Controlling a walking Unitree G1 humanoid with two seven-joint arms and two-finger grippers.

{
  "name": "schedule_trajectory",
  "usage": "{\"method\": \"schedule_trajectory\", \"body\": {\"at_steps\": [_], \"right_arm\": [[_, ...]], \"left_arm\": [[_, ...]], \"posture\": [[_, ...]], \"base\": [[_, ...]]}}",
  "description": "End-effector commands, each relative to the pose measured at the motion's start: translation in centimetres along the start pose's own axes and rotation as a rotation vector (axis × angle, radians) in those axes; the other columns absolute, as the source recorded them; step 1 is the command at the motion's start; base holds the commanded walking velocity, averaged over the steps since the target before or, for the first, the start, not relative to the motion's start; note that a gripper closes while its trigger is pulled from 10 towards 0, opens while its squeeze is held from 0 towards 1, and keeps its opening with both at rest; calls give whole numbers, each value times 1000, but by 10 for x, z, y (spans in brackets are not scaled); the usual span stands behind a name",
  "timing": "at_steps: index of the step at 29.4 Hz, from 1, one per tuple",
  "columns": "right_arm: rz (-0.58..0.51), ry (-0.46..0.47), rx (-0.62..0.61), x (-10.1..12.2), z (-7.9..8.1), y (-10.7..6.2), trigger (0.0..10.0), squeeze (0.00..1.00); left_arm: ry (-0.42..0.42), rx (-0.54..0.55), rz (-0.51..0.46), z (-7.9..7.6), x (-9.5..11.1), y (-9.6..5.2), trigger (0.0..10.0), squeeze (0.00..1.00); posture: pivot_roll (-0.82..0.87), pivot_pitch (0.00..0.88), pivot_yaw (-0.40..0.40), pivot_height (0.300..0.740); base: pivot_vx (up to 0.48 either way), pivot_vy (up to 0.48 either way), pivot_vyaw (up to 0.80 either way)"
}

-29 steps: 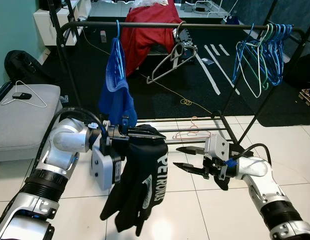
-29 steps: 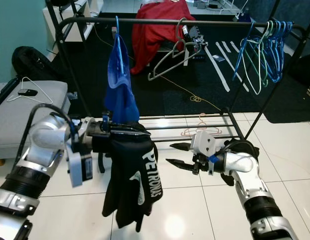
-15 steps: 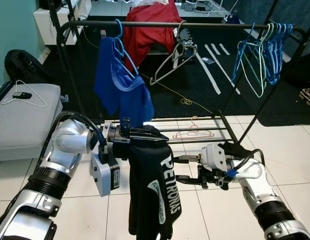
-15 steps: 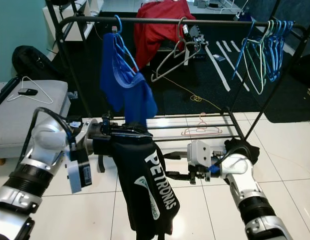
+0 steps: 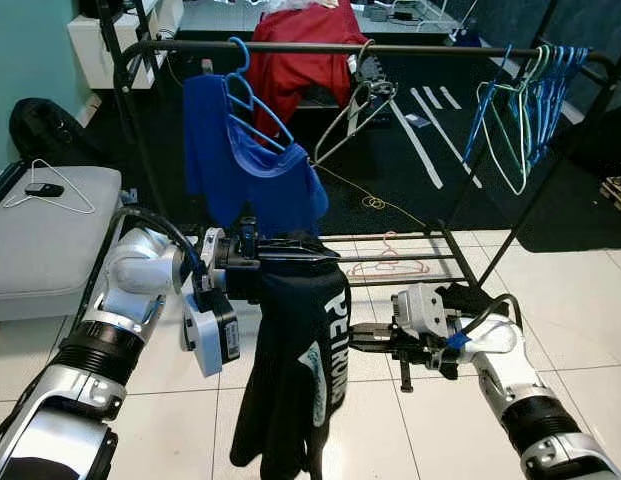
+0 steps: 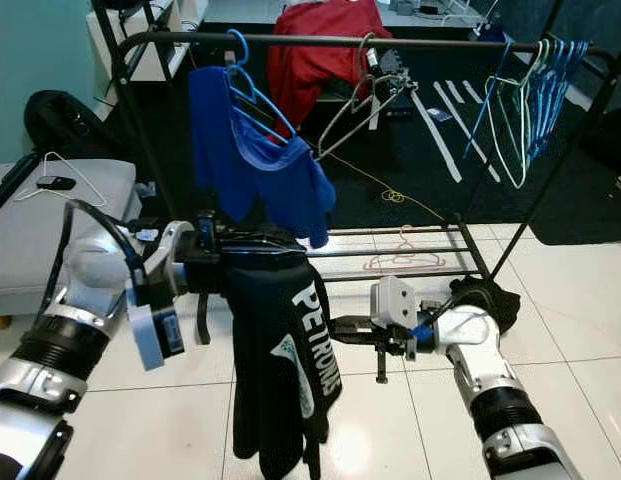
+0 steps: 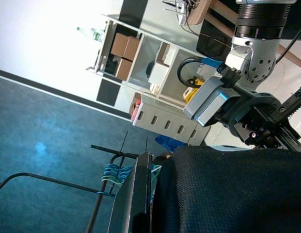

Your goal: Hang hanger

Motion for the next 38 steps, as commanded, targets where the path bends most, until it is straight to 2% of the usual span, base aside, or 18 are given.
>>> {"method": "schedule_trajectory", "body": {"at_steps": [1,5,6,9,10,11,12,13,15,16,19,22,32,38], "right_arm": [[-11,-4,-5,1,-2,-2,0,0],[2,-6,-25,1,-5,-6,0,0],[17,-9,-69,1,-11,-10,0,0],[17,-9,-69,1,-11,-10,0,0],[31,-9,-127,1,-18,-13,0,0],[31,-9,-127,1,-18,-13,0,0],[42,3,-221,1,-26,-21,2745,0],[34,37,-261,-1,-26,-27,10000,435],[24,61,-276,-3,-25,-30,10000,435],[14,75,-261,-4,-20,-32,10000,1000],[8,80,-243,-4,-17,-32,10000,1000],[14,103,-141,-5,-8,-35,10000,1000],[22,114,-58,-5,1,-39,10000,1000],[40,71,8,-5,6,-36,10000,1000]], "left_arm": [[18,9,-11,2,0,2,0,0],[12,4,21,1,-4,-2,0,0],[10,3,50,0,-6,-6,0,0],[10,3,50,0,-6,-6,0,0],[8,13,71,0,-8,-9,0,0],[8,13,71,0,-8,-9,0,0],[9,34,93,3,-10,-13,0,0],[12,46,92,5,-8,-14,0,0],[15,53,86,6,-7,-14,0,0],[16,43,75,5,-5,-12,0,0],[16,33,67,4,-5,-11,0,0],[8,-10,68,-3,-8,-11,0,0],[19,-20,69,-3,-9,-10,0,0],[37,-49,21,-5,-3,-4,0,0]], "posture": [[-38,234,-29,740],[-40,232,-31,740],[-40,234,-32,740],[-40,234,-32,740],[-43,234,-36,740],[-43,234,-36,740],[-44,235,-41,740],[-42,236,-42,740],[-42,236,-42,740],[-43,235,-41,740],[-43,235,-40,740],[-51,224,-39,740],[-52,216,-39,740],[-52,209,-34,740]], "base": [[0,0,0],[0,0,0],[0,0,0],[0,0,0],[0,0,0],[0,0,0],[0,0,0],[0,0,0],[0,0,0],[0,0,0],[0,0,0],[0,0,0],[0,0,0],[0,0,0]]}}
Point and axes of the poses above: a point about 5 cm out from each wrist's last joint towards the gripper, its own y axis pointing out of the wrist towards the gripper, its own x axis along the axis of the wrist's last joint, z = x × y, the point moved 1 cm from there along y, pointing out of the wrist towards the gripper, and after that the axes turned 7 degrees about -y, right-handed, at the moved point
